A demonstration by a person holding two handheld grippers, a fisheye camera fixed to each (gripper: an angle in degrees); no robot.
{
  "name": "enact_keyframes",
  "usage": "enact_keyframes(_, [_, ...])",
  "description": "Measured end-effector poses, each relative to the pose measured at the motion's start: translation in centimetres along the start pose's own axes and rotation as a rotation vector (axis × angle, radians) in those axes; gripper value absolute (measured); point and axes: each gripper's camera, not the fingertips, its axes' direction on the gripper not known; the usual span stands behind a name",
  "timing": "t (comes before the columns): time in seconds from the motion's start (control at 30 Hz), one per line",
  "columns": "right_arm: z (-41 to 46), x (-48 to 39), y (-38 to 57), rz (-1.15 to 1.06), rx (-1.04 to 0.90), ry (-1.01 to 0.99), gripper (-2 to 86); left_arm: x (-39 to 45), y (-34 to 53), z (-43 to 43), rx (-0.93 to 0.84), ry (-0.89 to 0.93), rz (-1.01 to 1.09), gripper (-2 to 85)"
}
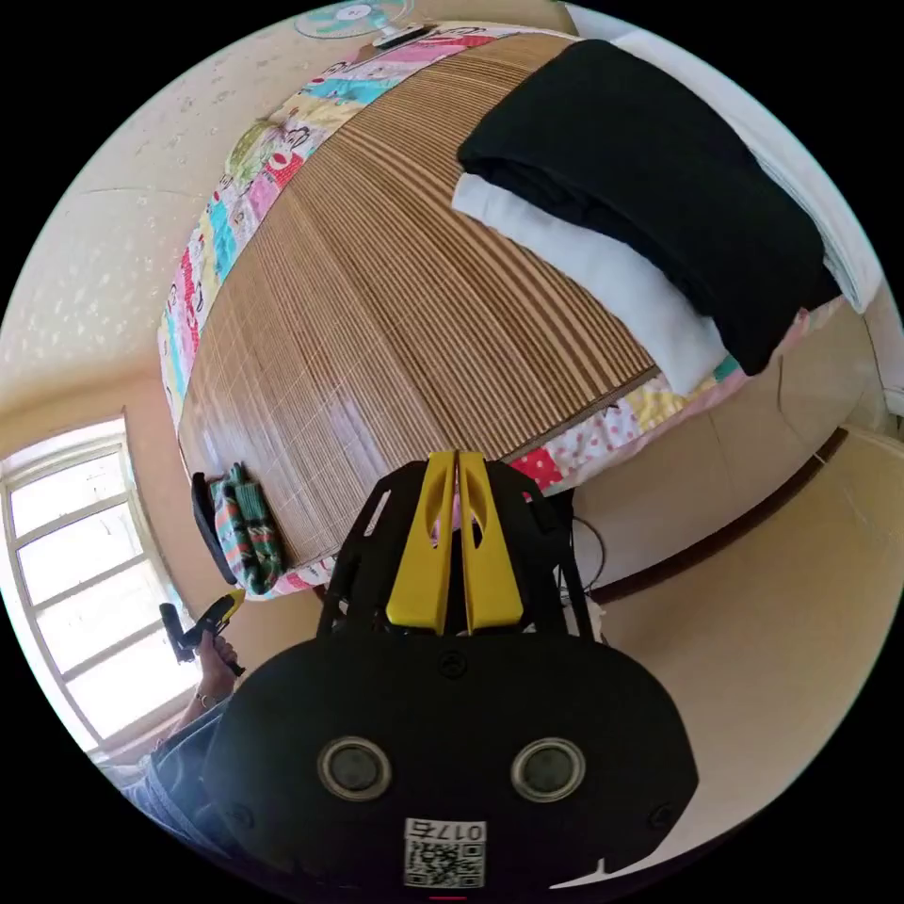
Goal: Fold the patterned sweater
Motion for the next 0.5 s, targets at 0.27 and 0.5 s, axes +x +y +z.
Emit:
enact_keyframes(0.27, [-1.1,-13.4,0.8,-0.324,0.131,-0.076,0.2,0.0,-2.8,0.3,-0.093,-0.290,0.110,16.9])
enact_keyframes(0.5, [0.6,-9.3,8.1,-0.143,0.215,-0.173,0.3,3.8,-4.7,5.1,-0.293,-0.489,0.221,17.4])
